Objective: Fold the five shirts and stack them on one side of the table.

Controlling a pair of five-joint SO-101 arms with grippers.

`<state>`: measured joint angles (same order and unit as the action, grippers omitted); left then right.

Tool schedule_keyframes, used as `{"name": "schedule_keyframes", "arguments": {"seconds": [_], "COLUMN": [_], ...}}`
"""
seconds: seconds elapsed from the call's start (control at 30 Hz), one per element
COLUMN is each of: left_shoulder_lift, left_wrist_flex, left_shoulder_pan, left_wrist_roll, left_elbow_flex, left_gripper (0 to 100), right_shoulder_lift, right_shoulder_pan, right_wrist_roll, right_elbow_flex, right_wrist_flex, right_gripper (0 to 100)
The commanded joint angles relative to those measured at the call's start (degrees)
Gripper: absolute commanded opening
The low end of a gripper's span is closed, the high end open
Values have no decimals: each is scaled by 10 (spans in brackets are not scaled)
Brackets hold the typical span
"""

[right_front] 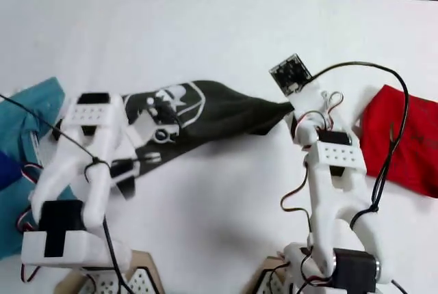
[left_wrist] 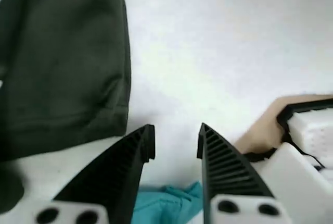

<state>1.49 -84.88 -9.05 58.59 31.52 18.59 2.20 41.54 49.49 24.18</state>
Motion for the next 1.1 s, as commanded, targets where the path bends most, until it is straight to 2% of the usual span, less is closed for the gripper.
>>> {"name": "schedule_keyframes", "arguments": {"seconds": [0.0, 0.13, 0.3, 0.47, 0.8, 1.07], "left_shoulder_lift": [-12, -71, -147, -198, -117, -103], "left_wrist_flex": [42, 62, 62, 7, -167, -169], "left_shoulder_pan": [4, -13, -39, -39, -62, -84], "left_wrist_roll": [-1, -1, -1, -2, -3, -23], "left_elbow_flex": [7, -19, -102, -170, -398, -371], "left_gripper": [158, 149, 39, 24, 24, 24], "right_shoulder_lift": [1, 1, 1, 1, 0, 1], "right_shoulder_pan": [5, 6, 7, 7, 13, 13], "right_wrist_roll": [-3, -3, -3, -2, -4, -6], "right_elbow_flex": [-28, -28, -28, -28, -28, -28], "right_wrist_flex": [-6, -6, -4, 2, -1, -1], "right_gripper": [20, 20, 20, 20, 20, 20]}}
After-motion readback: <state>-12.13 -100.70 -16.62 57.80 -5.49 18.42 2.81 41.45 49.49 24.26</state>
